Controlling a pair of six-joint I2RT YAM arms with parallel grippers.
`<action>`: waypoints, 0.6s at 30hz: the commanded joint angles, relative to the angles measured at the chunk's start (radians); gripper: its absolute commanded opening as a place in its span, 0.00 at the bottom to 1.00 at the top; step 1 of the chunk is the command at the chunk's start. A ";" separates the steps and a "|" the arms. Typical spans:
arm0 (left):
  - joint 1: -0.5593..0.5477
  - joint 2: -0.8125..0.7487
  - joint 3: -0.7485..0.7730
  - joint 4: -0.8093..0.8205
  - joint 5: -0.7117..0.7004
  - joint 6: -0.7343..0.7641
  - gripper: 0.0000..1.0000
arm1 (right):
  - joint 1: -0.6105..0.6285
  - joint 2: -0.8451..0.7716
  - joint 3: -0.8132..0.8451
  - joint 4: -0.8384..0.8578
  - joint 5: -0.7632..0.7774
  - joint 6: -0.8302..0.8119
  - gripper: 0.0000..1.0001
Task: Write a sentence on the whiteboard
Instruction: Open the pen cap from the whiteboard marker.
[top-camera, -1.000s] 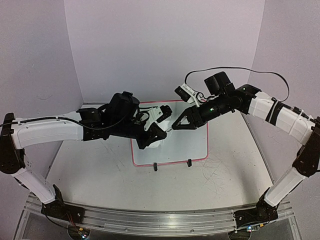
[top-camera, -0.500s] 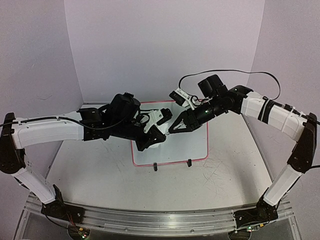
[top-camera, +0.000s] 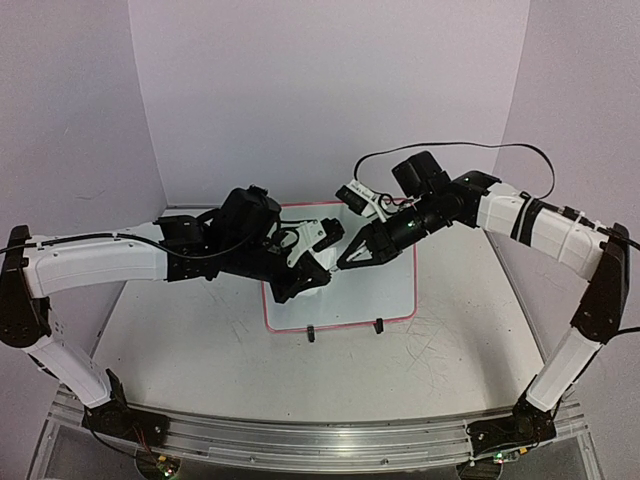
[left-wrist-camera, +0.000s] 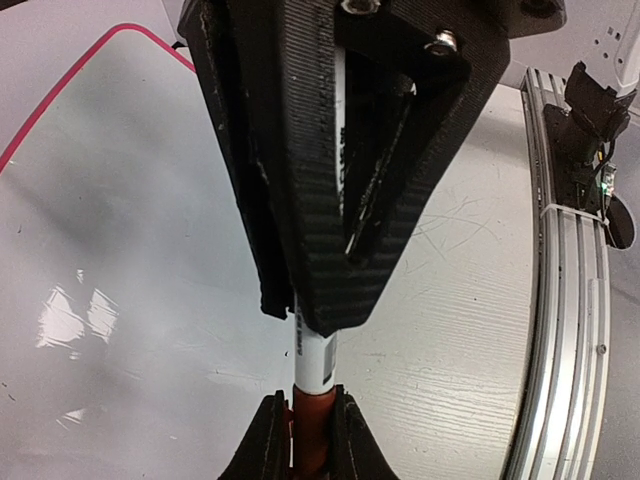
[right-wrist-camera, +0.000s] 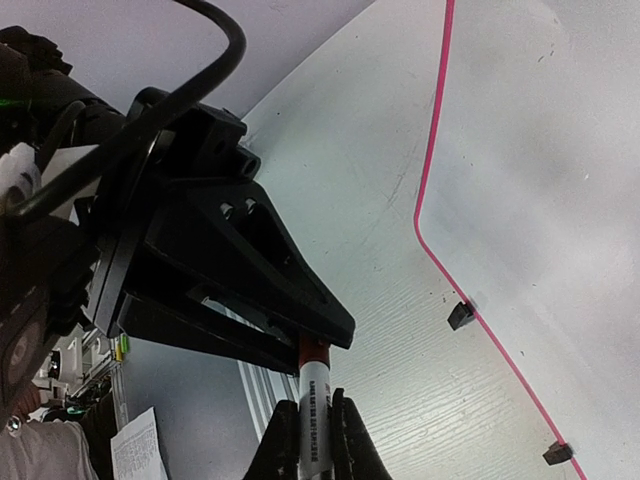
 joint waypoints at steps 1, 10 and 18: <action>-0.005 -0.002 0.052 0.011 0.002 0.016 0.00 | 0.009 0.012 0.037 0.007 -0.041 -0.028 0.00; -0.005 -0.014 0.039 0.009 -0.028 0.010 0.00 | 0.009 -0.001 0.027 0.009 -0.025 -0.055 0.00; -0.005 -0.040 -0.004 0.009 -0.055 0.025 0.00 | -0.008 -0.067 -0.009 0.013 0.083 -0.076 0.00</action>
